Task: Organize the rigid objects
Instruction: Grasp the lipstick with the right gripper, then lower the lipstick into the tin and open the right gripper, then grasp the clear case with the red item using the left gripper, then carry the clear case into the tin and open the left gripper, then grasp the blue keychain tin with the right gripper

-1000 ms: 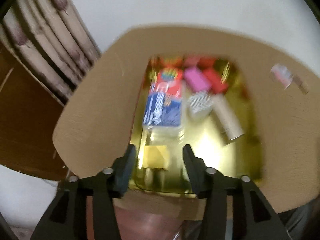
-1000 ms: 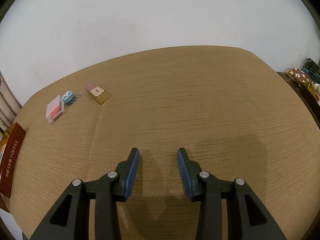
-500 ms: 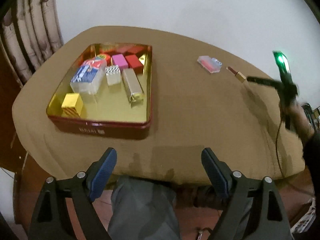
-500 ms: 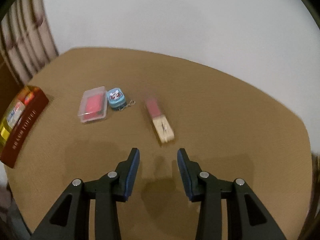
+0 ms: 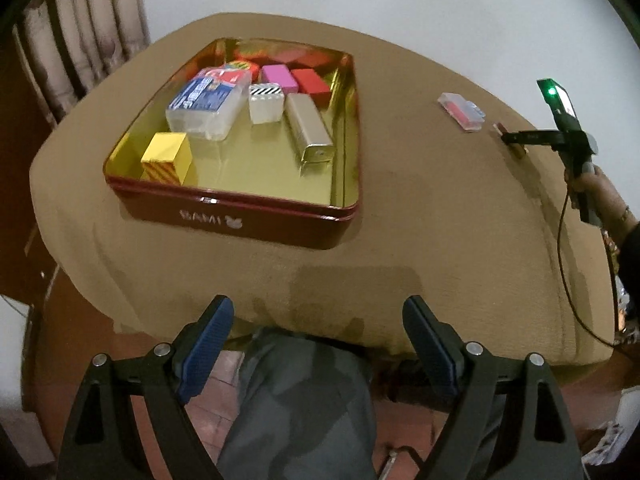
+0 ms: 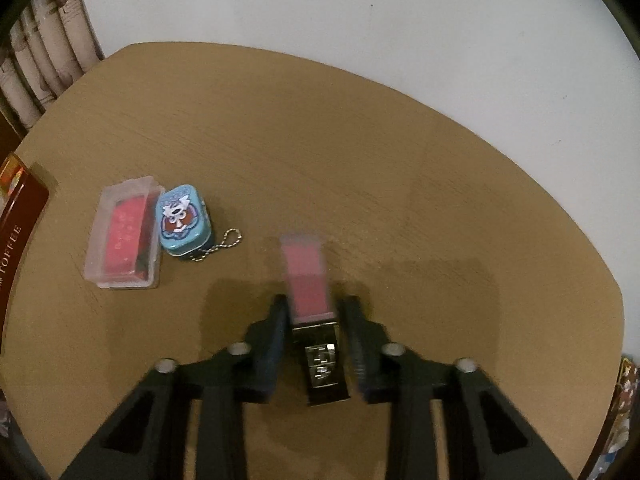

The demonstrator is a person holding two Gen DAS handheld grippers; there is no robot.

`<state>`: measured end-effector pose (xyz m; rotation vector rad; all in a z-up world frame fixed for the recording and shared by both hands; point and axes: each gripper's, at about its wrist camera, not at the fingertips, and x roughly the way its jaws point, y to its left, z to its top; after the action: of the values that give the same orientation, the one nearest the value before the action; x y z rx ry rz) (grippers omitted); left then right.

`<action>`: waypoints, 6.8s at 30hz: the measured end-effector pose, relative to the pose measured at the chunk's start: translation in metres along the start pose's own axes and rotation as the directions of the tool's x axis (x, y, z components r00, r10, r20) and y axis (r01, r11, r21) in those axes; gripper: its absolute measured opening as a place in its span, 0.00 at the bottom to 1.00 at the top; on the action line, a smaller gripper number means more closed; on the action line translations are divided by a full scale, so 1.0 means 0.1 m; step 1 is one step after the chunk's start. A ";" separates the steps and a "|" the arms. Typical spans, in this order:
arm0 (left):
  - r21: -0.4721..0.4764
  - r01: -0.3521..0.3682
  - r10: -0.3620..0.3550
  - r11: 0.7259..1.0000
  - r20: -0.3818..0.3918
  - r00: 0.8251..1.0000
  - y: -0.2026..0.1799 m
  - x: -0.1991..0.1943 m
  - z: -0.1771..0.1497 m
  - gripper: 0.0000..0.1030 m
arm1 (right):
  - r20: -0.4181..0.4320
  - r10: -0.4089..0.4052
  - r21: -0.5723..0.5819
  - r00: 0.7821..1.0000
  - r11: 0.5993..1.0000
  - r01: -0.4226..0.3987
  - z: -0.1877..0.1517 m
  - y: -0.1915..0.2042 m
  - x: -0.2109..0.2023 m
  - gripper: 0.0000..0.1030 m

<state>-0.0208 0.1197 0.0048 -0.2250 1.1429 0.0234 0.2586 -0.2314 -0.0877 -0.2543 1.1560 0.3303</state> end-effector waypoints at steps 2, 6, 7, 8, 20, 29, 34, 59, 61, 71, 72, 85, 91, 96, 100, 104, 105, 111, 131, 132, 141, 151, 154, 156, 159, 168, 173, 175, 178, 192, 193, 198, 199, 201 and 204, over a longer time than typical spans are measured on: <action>-0.015 -0.005 0.005 1.000 0.009 1.000 0.03 -0.04 -0.02 0.81 | -0.011 -0.012 0.014 1.000 1.000 0.012 -0.06 0.05 -0.04 0.20; -0.036 -0.037 0.038 0.999 0.054 0.998 0.14 -0.17 -0.12 0.81 | 0.025 0.106 0.076 0.994 0.991 -0.108 -0.24 0.14 -0.28 0.20; -0.036 -0.050 0.052 0.998 0.064 0.997 0.17 -0.20 -0.16 0.82 | 0.047 0.160 0.102 0.986 0.981 -0.165 -0.29 0.18 -0.40 0.20; -0.035 -0.070 0.072 0.997 0.067 0.995 0.19 -0.21 -0.20 0.83 | 0.077 0.229 0.131 0.970 0.962 -0.238 -0.34 0.27 -0.56 0.20; -0.092 -0.122 0.131 0.988 0.103 0.986 0.61 -0.46 -0.41 0.83 | 0.044 0.615 -0.011 0.787 0.788 -0.616 -0.05 2.81 -1.23 0.20; -0.171 -0.066 0.085 0.983 0.106 0.991 1.01 -0.50 -0.48 0.83 | -0.072 0.510 0.040 0.857 0.860 -0.509 0.02 3.62 -0.62 0.20; -0.173 -0.031 0.048 0.984 0.095 0.994 1.04 -0.46 -0.48 0.83 | -0.081 0.447 0.080 0.891 0.894 -0.441 0.00 3.80 -0.51 0.20; -0.085 -0.059 0.069 0.995 0.116 0.991 0.82 -0.50 -0.55 0.83 | 0.275 0.213 0.134 0.937 0.957 -0.257 -0.42 2.54 -1.13 0.35; -0.059 -0.061 0.067 0.996 0.115 0.991 0.75 -0.50 -0.55 0.83 | 0.270 -0.014 0.164 0.963 0.986 -0.031 -0.67 2.09 -1.03 0.35; 0.094 0.003 -0.011 0.996 0.081 0.997 -0.03 -0.45 -0.30 0.83 | 0.140 -0.331 0.313 0.933 0.909 0.276 -1.37 0.60 -0.64 0.35; 0.100 0.028 -0.035 0.995 0.073 0.997 -0.12 -0.44 -0.24 0.83 | 0.138 -0.337 0.332 0.931 0.902 0.277 -1.42 0.48 -0.63 0.35; 0.067 0.193 -0.189 0.979 -0.060 0.980 -1.57 0.42 1.14 0.83 | 0.257 -0.174 0.478 0.951 0.878 0.032 -1.76 0.02 -0.68 0.58; 0.083 0.141 -0.132 0.987 -0.096 0.987 -2.13 1.02 1.68 0.83 | 0.338 -0.116 0.490 0.934 0.869 -0.069 -1.88 -0.11 -0.76 0.59; 0.099 0.077 -0.061 0.992 -0.152 0.986 -2.34 1.50 1.92 0.82 | 0.386 -0.108 0.501 0.916 0.859 -0.110 -2.00 -0.16 -0.91 0.59; 0.124 0.022 0.001 0.992 -0.181 0.983 -2.43 1.75 2.03 0.82 | 0.412 -0.101 0.501 0.906 0.855 -0.132 -2.07 -0.19 -0.99 0.59; 0.122 -0.009 0.032 0.993 -0.186 0.982 -2.43 1.90 2.09 0.82 | 0.425 -0.095 0.497 0.900 0.855 -0.145 -2.07 -0.18 -1.01 0.59; 0.126 -0.022 0.046 0.992 -0.189 0.981 -2.43 1.92 2.08 0.82 | 0.429 -0.094 0.498 0.898 0.855 -0.148 -2.14 -0.20 -1.08 0.59; 0.107 -0.030 0.048 0.994 -0.170 0.984 -2.32 2.01 2.13 0.78 | 0.441 -0.092 0.499 0.893 0.852 -0.159 -2.18 -0.22 -1.15 0.59; 0.298 0.028 -0.037 0.954 0.026 0.999 -2.17 0.64 0.74 0.57 | 0.417 -0.082 0.511 0.905 0.845 -0.158 -2.11 -0.32 -1.09 0.59; 0.301 0.030 -0.041 0.953 0.029 0.999 -2.05 0.46 0.64 0.57 | 0.412 -0.082 0.511 0.908 0.845 -0.156 -2.10 -0.32 -1.08 0.59; 0.198 -0.114 0.108 0.974 0.043 0.993 -0.58 -0.32 0.60 0.57 | 0.362 -0.094 0.516 0.927 0.849 -0.116 -1.96 -0.29 -1.00 0.59; 0.248 -0.125 0.134 0.961 -0.022 0.991 -0.15 0.20 0.52 0.57 | 0.324 -0.098 0.516 0.941 0.852 -0.088 -1.80 -0.23 -0.83 0.59; 0.265 -0.101 0.122 0.959 -0.062 0.991 -0.11 0.32 0.50 0.57 | 0.320 -0.099 0.515 0.942 0.853 -0.085 -1.76 -0.21 -0.80 0.59; 0.265 -0.109 0.134 0.958 -0.077 0.988 -0.09 0.39 0.49 0.57 | 0.317 -0.100 0.515 0.943 0.853 -0.083 -1.74 -0.21 -0.77 0.59; 0.249 -0.099 0.133 0.963 -0.123 0.983 -0.05 0.53 0.51 0.57 | 0.315 -0.102 0.514 0.944 0.854 -0.079 -1.75 -0.21 -0.75 0.59; 0.335 -0.210 0.238 0.918 -0.046 0.970 -0.17 0.62 0.59 0.59 | 0.314 -0.105 0.516 0.944 0.853 -0.076 -1.80 -0.19 -0.77 0.59; 0.301 -0.291 0.282 0.908 0.074 0.957 -0.13 0.35 0.48 0.60 | 0.312 -0.106 0.515 0.944 0.854 -0.074 -1.80 -0.19 -0.77 0.59; 0.270 -0.286 0.270 0.919 0.092 0.958 -0.11 0.23 0.40 0.62 | 0.309 -0.108 0.514 0.945 0.855 -0.070 -1.80 -0.19 -0.77 0.59; 0.182 -0.252 0.227 0.950 0.147 0.963 -0.08 -0.05 0.20 0.66 | 0.302 -0.115 0.511 0.947 0.858 -0.059 -1.78 -0.17 -0.76 0.59; -0.042 -0.237 0.239 0.970 0.306 0.922 0.15 -0.61 -0.71 0.85 | 0.227 0.067 0.066 0.972 0.994 -0.084 -0.23 0.56 -0.70 0.60; -0.053 -0.238 0.243 0.970 0.292 0.925 0.20 -0.57 -0.74 0.85 | 0.215 0.067 0.034 0.974 0.997 -0.076 -0.13 0.61 -0.65 0.60; -0.103 -0.235 0.253 0.967 0.220 0.942 0.42 -0.42 -0.81 0.85 | 0.183 0.017 -0.134 0.983 0.991 0.007 0.20 0.83 -0.40 0.60; -0.113 -0.232 0.251 0.966 0.204 0.946 0.46 -0.38 -0.81 0.85 | 0.175 0.011 -0.151 0.984 0.988 0.016 0.25 0.84 -0.35 0.60; -0.125 -0.234 0.254 0.964 0.178 0.951 0.52 -0.32 -0.81 0.85 | 0.154 0.016 -0.178 0.988 0.984 0.012 0.34 0.85 -0.24 0.60; -0.145 -0.226 0.246 0.963 0.146 0.958 0.59 -0.22 -0.79 0.85 | 0.138 0.043 -0.182 0.989 0.983 -0.017 0.44 0.81 -0.12 0.60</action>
<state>-0.1093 0.1639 -0.0163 -0.1941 1.0007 0.3222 0.2608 -0.1419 -0.0618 -0.3668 0.9914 0.4735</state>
